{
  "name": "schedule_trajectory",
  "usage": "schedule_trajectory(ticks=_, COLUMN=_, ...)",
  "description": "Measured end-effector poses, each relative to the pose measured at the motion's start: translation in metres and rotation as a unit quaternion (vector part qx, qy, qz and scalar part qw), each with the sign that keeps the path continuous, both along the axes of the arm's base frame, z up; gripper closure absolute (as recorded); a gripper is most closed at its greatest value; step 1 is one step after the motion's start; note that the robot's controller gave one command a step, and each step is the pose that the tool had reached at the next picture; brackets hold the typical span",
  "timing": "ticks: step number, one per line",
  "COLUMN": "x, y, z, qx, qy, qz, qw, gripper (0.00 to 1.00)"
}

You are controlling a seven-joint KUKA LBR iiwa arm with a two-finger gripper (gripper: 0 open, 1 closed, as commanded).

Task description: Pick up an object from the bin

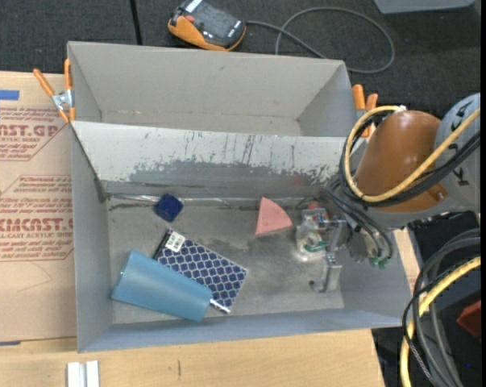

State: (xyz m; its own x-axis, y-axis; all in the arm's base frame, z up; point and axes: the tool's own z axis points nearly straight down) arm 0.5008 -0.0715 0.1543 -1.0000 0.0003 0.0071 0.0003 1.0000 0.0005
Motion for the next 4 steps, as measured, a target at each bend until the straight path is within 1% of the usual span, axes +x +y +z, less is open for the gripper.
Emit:
schedule_trajectory(ticks=1, x=0.002, y=0.0, z=0.004, qx=0.0, qy=-0.0039, qz=0.0, qw=1.0, gripper=0.0)
schedule_trajectory(ticks=2, x=0.026, y=-0.031, z=0.0, qx=0.001, qy=-0.0027, qz=0.036, qw=0.9993, gripper=0.0)
schedule_trajectory(ticks=3, x=0.038, y=-0.061, z=-0.002, qx=-0.001, qy=-0.0045, qz=0.009, qw=0.9999, gripper=0.0)
schedule_trajectory(ticks=4, x=0.042, y=-0.051, z=-0.028, qx=0.0, qy=-0.0038, qz=0.009, qw=1.0, gripper=0.0)
